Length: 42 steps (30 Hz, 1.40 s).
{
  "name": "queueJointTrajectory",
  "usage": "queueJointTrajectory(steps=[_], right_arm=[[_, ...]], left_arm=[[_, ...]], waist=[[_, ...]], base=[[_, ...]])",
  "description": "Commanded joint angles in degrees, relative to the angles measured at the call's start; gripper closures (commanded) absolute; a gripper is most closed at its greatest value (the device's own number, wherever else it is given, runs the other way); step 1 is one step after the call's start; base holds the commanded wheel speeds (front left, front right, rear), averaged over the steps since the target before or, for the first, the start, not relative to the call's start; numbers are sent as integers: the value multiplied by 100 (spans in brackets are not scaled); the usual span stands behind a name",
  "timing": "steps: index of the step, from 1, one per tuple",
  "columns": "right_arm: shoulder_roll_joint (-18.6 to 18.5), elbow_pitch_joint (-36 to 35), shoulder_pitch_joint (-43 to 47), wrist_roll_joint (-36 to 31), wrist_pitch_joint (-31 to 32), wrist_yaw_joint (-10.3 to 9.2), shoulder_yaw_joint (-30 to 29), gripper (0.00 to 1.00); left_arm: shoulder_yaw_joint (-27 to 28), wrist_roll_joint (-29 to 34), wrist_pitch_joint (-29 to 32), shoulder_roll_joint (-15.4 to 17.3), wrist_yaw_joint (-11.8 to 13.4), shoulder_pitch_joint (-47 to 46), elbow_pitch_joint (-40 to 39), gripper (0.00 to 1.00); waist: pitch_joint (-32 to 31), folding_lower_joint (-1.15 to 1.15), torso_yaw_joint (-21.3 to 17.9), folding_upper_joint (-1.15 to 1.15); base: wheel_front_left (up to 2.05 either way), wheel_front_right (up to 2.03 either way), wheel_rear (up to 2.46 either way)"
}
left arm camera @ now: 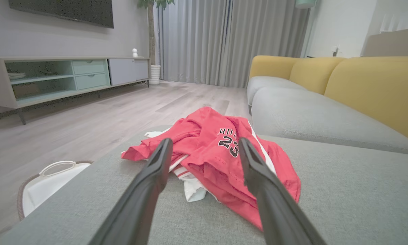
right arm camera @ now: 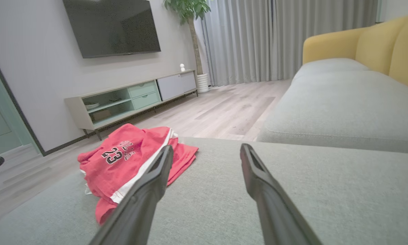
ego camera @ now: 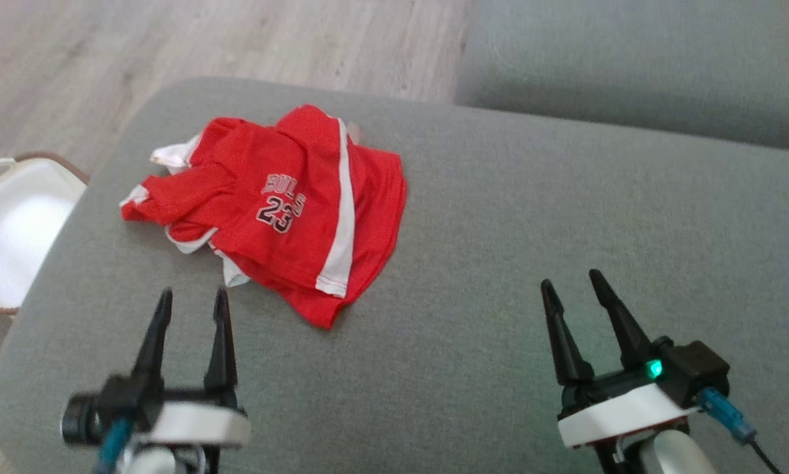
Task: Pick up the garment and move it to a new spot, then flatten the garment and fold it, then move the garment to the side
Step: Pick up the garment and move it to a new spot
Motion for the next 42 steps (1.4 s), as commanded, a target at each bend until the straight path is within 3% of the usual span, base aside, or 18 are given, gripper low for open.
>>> queueJointTrajectory(steps=[1,5,10,18,23,28,29,34,42], right_arm=[[-39,-212,-282,-34,-62,-4,88,0],[-39,-256,-427,-95,-62,-4,-92,0],[-39,-300,-612,-181,-62,-4,-255,0],[-39,-375,-916,-200,-62,-4,-371,0],[-39,-414,-1058,-201,-62,-4,-357,0],[-39,-445,-1147,-195,-62,-4,-386,0],[-39,-448,-1155,-198,-62,-4,-391,0],[-39,-447,-1166,-202,-62,-4,-415,0],[-39,-402,-1092,-170,-62,-4,-454,0]], left_arm=[[220,30,-55,110,-30,-515,-131,0],[37,74,75,649,-289,-1611,619,0],[-506,233,864,1355,-380,-2977,1480,0],[-1784,-682,1572,2017,-392,-4426,2463,0],[-2317,-1259,1844,2241,-392,-4906,3034,0],[-2717,-1893,1995,2262,-393,-5145,3440,0],[-2773,-1984,1998,2274,-393,-5185,3511,100],[-2997,-2306,1839,2323,-393,-5284,3664,100],[-2973,-2659,715,2416,-393,-5609,3719,100]], waist=[[180,0,-124,0],[558,0,-294,0],[944,0,-459,0],[1480,0,-761,0],[1722,0,-914,0],[1843,0,-1013,0],[1855,0,-1026,0],[1835,0,-1081,0],[1573,0,-1029,0]], base=[[0,0,0],[0,0,0],[0,0,0],[0,0,0],[0,0,0],[0,0,0],[0,0,0],[0,0,0],[0,0,0]])
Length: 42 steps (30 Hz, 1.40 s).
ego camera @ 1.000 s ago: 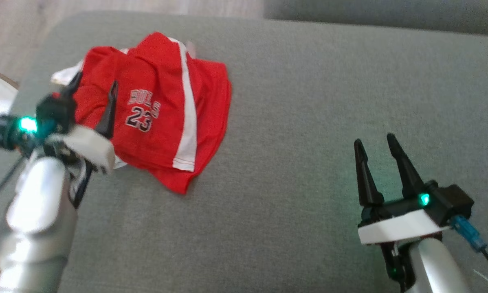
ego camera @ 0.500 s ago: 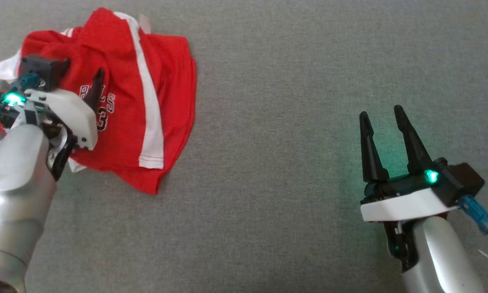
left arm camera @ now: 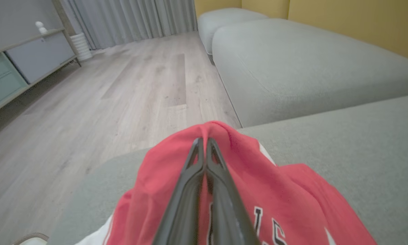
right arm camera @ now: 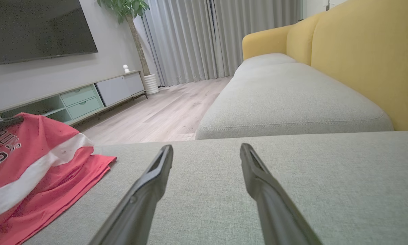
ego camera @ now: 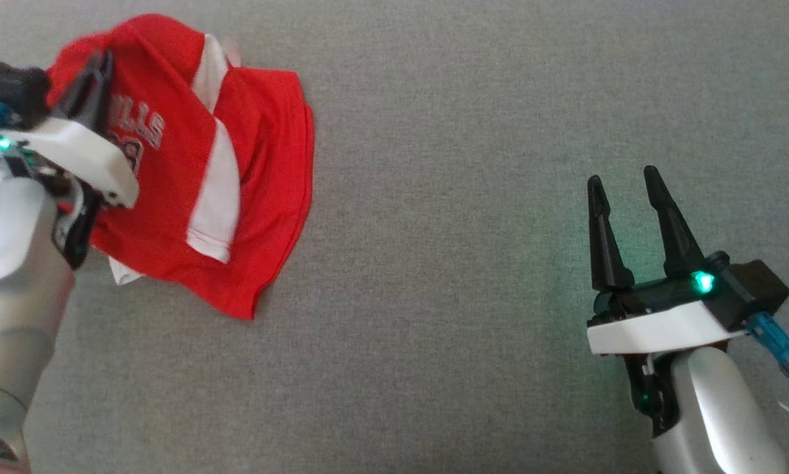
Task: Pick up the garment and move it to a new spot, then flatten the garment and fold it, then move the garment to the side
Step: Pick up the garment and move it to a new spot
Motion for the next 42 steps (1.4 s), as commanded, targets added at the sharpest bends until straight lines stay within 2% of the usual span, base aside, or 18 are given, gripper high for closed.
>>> queueJointTrajectory(steps=[1,9,14,17,24,27,34,40,41,42], right_arm=[[-22,-156,-23,5,-62,-4,133,0],[-22,-68,129,117,-62,-4,140,0],[-22,-30,193,230,-62,-4,194,0],[-22,-31,202,276,-62,-4,256,0],[-22,-67,154,353,-62,-4,306,0],[-22,-89,104,389,-62,-4,357,0],[-22,-190,-84,526,-62,-4,520,0],[-22,-339,-198,645,-62,-4,556,0],[-22,-362,-202,671,-62,-4,549,0],[-22,-382,-204,690,-62,-4,546,0]], left_arm=[[231,-46,-185,361,10,-382,-135,100],[195,-35,-588,344,10,-470,-735,100],[149,-140,-376,269,82,-284,-1406,100],[36,-66,-229,253,254,-110,-1915,100],[-244,-119,143,-94,621,416,-3032,100],[-445,-104,218,-354,679,538,-3288,100],[-725,-75,230,-922,839,577,-3339,100],[-782,-82,121,-1254,902,457,-3083,100],[-777,-81,64,-1309,917,435,-3002,24],[-772,-77,8,-1352,926,411,-2912,0]], waist=[[-81,0,30,0],[-525,0,118,0],[-755,0,64,0],[-841,0,-53,0],[-913,0,-563,0],[-884,0,-844,0],[-629,0,-1652,0],[-380,0,-2122,0],[-352,0,-2181,0],[-322,0,-2234,0]], base=[[0,0,0],[0,0,0],[0,0,0],[0,0,0],[0,0,0],[0,0,0],[0,0,0],[0,0,0],[0,0,0],[0,0,0]])
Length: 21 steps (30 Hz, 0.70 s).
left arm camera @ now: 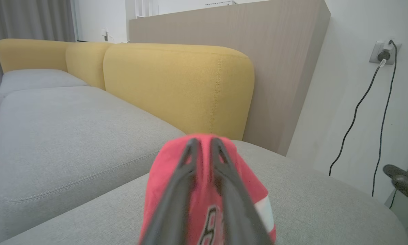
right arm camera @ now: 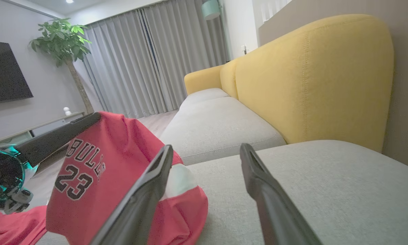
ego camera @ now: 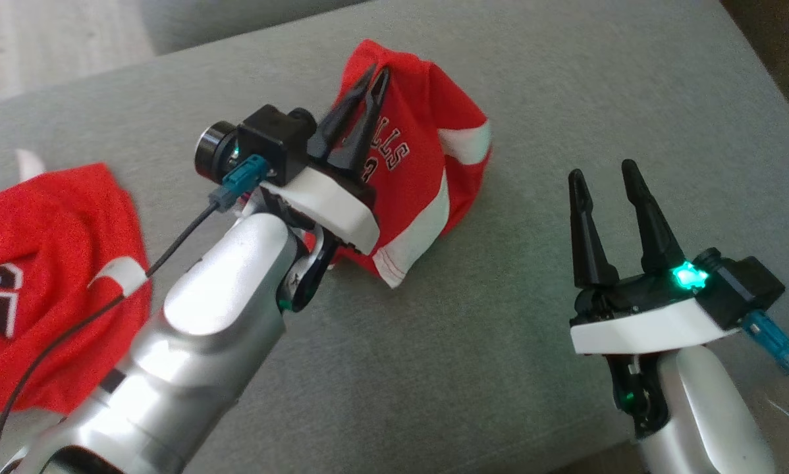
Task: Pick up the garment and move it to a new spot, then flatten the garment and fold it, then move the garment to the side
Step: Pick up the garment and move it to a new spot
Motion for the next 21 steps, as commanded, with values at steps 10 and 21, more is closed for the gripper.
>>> queueJointTrajectory(steps=[10,21], right_arm=[[-22,-230,-150,-39,-62,-4,-105,0],[-22,-104,76,-397,-62,-4,-371,0]], left_arm=[[299,109,-628,192,-68,-365,534,0],[1123,379,-837,713,265,854,-220,0]], waist=[[141,-1,69,0],[-393,-1,1114,0]], base=[[0,0,0],[0,0,0]])
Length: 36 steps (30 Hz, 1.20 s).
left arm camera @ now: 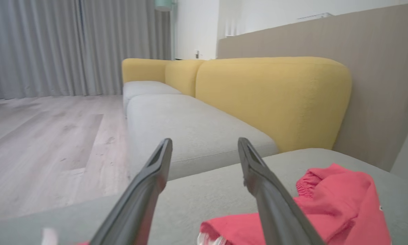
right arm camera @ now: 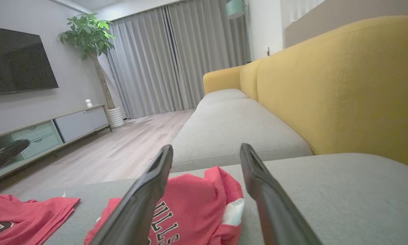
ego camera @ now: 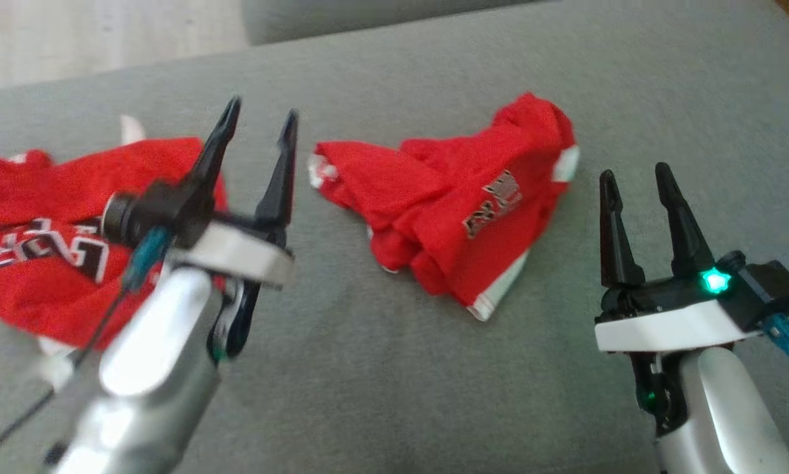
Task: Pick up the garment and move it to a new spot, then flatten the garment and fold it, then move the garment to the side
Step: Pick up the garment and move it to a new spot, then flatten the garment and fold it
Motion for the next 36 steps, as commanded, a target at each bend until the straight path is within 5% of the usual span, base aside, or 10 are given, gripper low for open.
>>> queueJointTrajectory(steps=[1,6,14,28,36], right_arm=[[-23,-153,51,-69,-62,-4,82,0],[-23,-78,271,-178,-62,-4,13,0],[-23,15,474,-198,-62,-4,-17,0],[-23,9,187,-591,-62,-4,339,0],[-23,1092,-682,-1746,205,-4,531,0]], left_arm=[[431,61,-51,185,72,246,-410,0],[827,444,-52,185,157,1305,-942,0],[1446,842,-53,-293,48,2401,-1316,0],[1986,1422,-53,-790,-462,2524,-1253,0],[2108,1608,-53,-1035,-742,2344,-1092,0]], waist=[[-329,0,390,0],[-593,0,754,0],[-659,0,989,0],[-533,0,1051,0],[-243,0,1474,0]], base=[[0,0,0],[0,0,0],[0,0,0],[0,0,0],[0,0,0]])
